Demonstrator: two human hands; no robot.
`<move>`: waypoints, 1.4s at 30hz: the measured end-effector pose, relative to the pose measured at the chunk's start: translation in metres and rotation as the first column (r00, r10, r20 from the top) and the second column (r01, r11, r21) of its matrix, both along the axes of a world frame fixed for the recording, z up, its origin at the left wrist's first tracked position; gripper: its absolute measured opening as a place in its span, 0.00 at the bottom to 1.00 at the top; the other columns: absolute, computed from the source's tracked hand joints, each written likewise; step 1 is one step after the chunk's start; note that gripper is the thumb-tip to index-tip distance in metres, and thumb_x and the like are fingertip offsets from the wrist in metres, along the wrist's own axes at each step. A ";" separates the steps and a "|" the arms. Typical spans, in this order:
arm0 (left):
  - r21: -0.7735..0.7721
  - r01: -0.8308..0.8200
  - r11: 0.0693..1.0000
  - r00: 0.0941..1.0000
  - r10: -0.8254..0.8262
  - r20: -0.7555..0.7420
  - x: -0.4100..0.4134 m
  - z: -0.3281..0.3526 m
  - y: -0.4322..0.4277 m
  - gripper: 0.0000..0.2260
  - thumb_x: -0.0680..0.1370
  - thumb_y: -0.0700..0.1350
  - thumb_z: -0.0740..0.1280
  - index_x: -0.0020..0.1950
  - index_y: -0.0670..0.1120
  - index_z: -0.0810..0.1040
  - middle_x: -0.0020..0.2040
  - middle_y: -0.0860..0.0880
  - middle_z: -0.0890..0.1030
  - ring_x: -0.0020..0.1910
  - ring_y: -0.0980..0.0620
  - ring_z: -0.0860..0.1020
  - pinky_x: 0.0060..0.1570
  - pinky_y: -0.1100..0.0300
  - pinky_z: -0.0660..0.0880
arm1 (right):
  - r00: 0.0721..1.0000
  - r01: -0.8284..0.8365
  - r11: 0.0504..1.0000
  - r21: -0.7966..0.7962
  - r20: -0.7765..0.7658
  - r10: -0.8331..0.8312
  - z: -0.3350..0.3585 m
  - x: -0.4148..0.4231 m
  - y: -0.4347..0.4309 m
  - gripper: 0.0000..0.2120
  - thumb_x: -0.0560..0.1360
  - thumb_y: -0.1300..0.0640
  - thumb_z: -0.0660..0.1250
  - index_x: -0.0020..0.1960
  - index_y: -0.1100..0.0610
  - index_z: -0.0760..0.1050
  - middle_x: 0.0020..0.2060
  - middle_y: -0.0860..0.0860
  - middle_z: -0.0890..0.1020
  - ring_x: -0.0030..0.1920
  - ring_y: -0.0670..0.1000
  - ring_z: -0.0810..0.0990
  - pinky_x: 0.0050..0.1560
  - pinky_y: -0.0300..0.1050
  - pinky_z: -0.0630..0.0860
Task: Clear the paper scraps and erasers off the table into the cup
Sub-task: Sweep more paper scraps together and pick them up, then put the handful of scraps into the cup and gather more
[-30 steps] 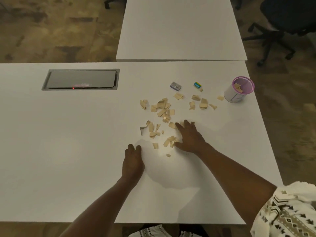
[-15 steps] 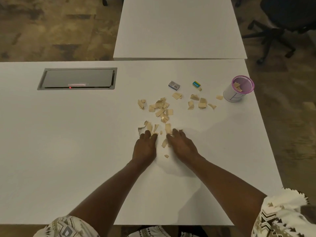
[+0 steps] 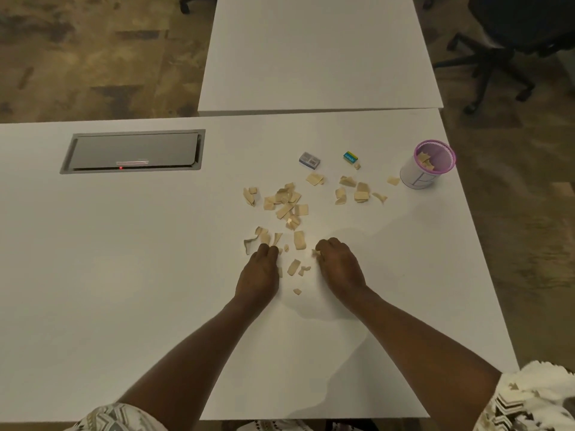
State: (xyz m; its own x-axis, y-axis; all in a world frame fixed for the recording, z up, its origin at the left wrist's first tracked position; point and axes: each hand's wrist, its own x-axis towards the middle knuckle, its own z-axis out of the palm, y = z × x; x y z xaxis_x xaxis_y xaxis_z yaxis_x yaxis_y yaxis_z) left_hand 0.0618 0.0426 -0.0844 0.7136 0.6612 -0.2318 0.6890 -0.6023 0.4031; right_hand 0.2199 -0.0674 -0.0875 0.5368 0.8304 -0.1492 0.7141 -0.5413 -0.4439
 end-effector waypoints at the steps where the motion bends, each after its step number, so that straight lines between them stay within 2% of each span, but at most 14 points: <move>1: 0.000 -0.006 1.000 1.000 0.006 0.004 0.001 0.001 0.000 0.10 0.80 0.37 0.59 0.60 0.40 0.73 0.53 0.43 0.76 0.47 0.41 0.76 0.41 0.49 0.76 | 0.990 0.101 0.993 0.063 -0.107 -0.094 0.003 0.003 0.000 0.05 0.79 0.63 0.63 0.50 0.60 0.78 0.46 0.55 0.80 0.45 0.53 0.78 0.42 0.43 0.73; 3: -0.004 -0.029 1.000 0.999 0.029 0.014 0.005 0.004 0.001 0.10 0.79 0.38 0.59 0.60 0.41 0.73 0.51 0.44 0.77 0.47 0.42 0.76 0.42 0.50 0.76 | 0.910 0.311 0.943 0.117 -0.324 -0.259 0.009 0.009 -0.002 0.05 0.78 0.61 0.67 0.44 0.59 0.78 0.40 0.51 0.81 0.39 0.41 0.79 0.37 0.29 0.70; 5: -0.030 -0.071 0.997 0.996 0.072 0.044 0.011 0.009 0.000 0.10 0.79 0.38 0.61 0.59 0.42 0.73 0.52 0.44 0.77 0.47 0.43 0.77 0.44 0.50 0.77 | 0.803 0.452 0.889 0.076 -0.468 -0.368 0.013 0.016 -0.003 0.05 0.77 0.59 0.69 0.42 0.57 0.79 0.36 0.44 0.82 0.38 0.36 0.79 0.36 0.25 0.70; 8: -0.091 -0.131 0.987 0.987 0.139 0.085 0.025 0.014 0.001 0.10 0.77 0.37 0.63 0.58 0.43 0.76 0.53 0.45 0.76 0.48 0.44 0.77 0.45 0.52 0.77 | 0.672 0.565 0.824 -0.050 -0.552 -0.494 0.013 0.031 -0.007 0.03 0.74 0.55 0.72 0.46 0.55 0.81 0.36 0.42 0.80 0.41 0.44 0.80 0.41 0.34 0.73; 12: -0.258 -0.242 0.935 0.954 0.278 0.109 0.049 0.018 0.003 0.07 0.76 0.35 0.67 0.51 0.43 0.80 0.51 0.44 0.77 0.48 0.44 0.78 0.44 0.58 0.74 | 0.479 0.683 0.717 -0.136 -0.658 -0.581 0.013 0.051 -0.011 0.03 0.71 0.56 0.75 0.42 0.53 0.81 0.38 0.47 0.83 0.44 0.53 0.85 0.42 0.42 0.78; 15: -0.312 -0.294 0.903 0.936 0.338 0.097 0.069 0.019 0.003 0.06 0.76 0.37 0.69 0.52 0.44 0.83 0.52 0.44 0.79 0.51 0.48 0.78 0.48 0.62 0.70 | 0.379 0.727 0.669 -0.154 -0.722 -0.579 0.016 0.066 -0.015 0.03 0.72 0.58 0.76 0.43 0.54 0.82 0.43 0.51 0.85 0.45 0.53 0.86 0.54 0.51 0.82; 20: -0.387 -0.318 0.865 0.918 0.383 0.101 0.109 0.030 0.000 0.10 0.76 0.36 0.67 0.50 0.46 0.85 0.51 0.47 0.85 0.48 0.47 0.83 0.54 0.54 0.80 | 0.294 0.771 0.620 -0.142 -0.784 -0.546 0.029 0.098 -0.020 0.04 0.73 0.60 0.76 0.46 0.55 0.82 0.47 0.54 0.86 0.41 0.49 0.87 0.49 0.43 0.83; 23: -0.425 -0.310 0.850 0.912 0.392 0.118 0.139 0.040 -0.001 0.11 0.76 0.34 0.66 0.50 0.47 0.85 0.47 0.46 0.85 0.46 0.46 0.83 0.51 0.50 0.82 | 0.290 0.797 0.594 -0.106 -0.796 -0.531 0.040 0.123 -0.021 0.04 0.73 0.61 0.75 0.45 0.55 0.81 0.47 0.54 0.86 0.38 0.47 0.86 0.42 0.37 0.79; 28: -0.466 -0.274 0.841 0.901 0.395 0.182 0.201 0.059 -0.003 0.10 0.74 0.34 0.68 0.49 0.45 0.85 0.45 0.45 0.85 0.46 0.45 0.84 0.51 0.47 0.81 | 0.282 0.844 0.534 -0.053 -0.803 -0.525 0.059 0.177 -0.020 0.06 0.73 0.61 0.75 0.48 0.56 0.82 0.47 0.55 0.86 0.43 0.52 0.87 0.51 0.44 0.83; 32: -0.471 -0.243 0.848 0.879 0.398 0.263 0.260 0.078 -0.004 0.08 0.72 0.35 0.68 0.47 0.43 0.83 0.43 0.44 0.86 0.45 0.44 0.84 0.50 0.48 0.81 | 0.355 0.854 0.519 0.020 -0.752 -0.555 0.072 0.221 -0.019 0.05 0.73 0.62 0.75 0.48 0.58 0.82 0.47 0.55 0.86 0.44 0.52 0.87 0.50 0.44 0.83; 35: -0.435 -0.200 0.878 0.888 0.350 0.298 0.304 0.089 -0.004 0.07 0.72 0.35 0.66 0.46 0.42 0.82 0.43 0.45 0.86 0.45 0.45 0.83 0.49 0.50 0.80 | 0.470 0.834 0.547 0.076 -0.618 -0.631 0.081 0.251 -0.016 0.06 0.71 0.58 0.75 0.48 0.56 0.82 0.43 0.52 0.83 0.40 0.49 0.82 0.38 0.35 0.75; 38: -0.420 -0.182 0.889 0.898 0.325 0.298 0.340 0.095 -0.006 0.07 0.73 0.36 0.64 0.44 0.44 0.81 0.46 0.47 0.86 0.48 0.46 0.82 0.48 0.56 0.78 | 0.548 0.805 0.585 0.103 -0.508 -0.664 0.086 0.276 -0.010 0.04 0.71 0.57 0.74 0.45 0.55 0.80 0.40 0.51 0.81 0.40 0.51 0.77 0.32 0.35 0.69; 40: -0.410 -0.187 0.893 0.900 0.323 0.293 0.358 0.095 -0.008 0.06 0.73 0.37 0.65 0.43 0.45 0.81 0.47 0.47 0.85 0.50 0.47 0.81 0.49 0.58 0.76 | 0.550 0.804 0.587 0.094 -0.493 -0.674 0.084 0.290 -0.006 0.04 0.72 0.58 0.74 0.45 0.56 0.80 0.42 0.53 0.83 0.43 0.54 0.80 0.36 0.40 0.75; 42: -0.417 -0.206 0.885 0.892 0.345 0.292 0.374 0.093 -0.008 0.05 0.74 0.38 0.67 0.44 0.43 0.83 0.47 0.47 0.85 0.50 0.46 0.82 0.51 0.54 0.79 | 0.563 0.793 0.605 0.074 -0.468 -0.681 0.082 0.300 -0.001 0.07 0.72 0.59 0.73 0.49 0.60 0.82 0.46 0.56 0.85 0.48 0.58 0.83 0.48 0.49 0.82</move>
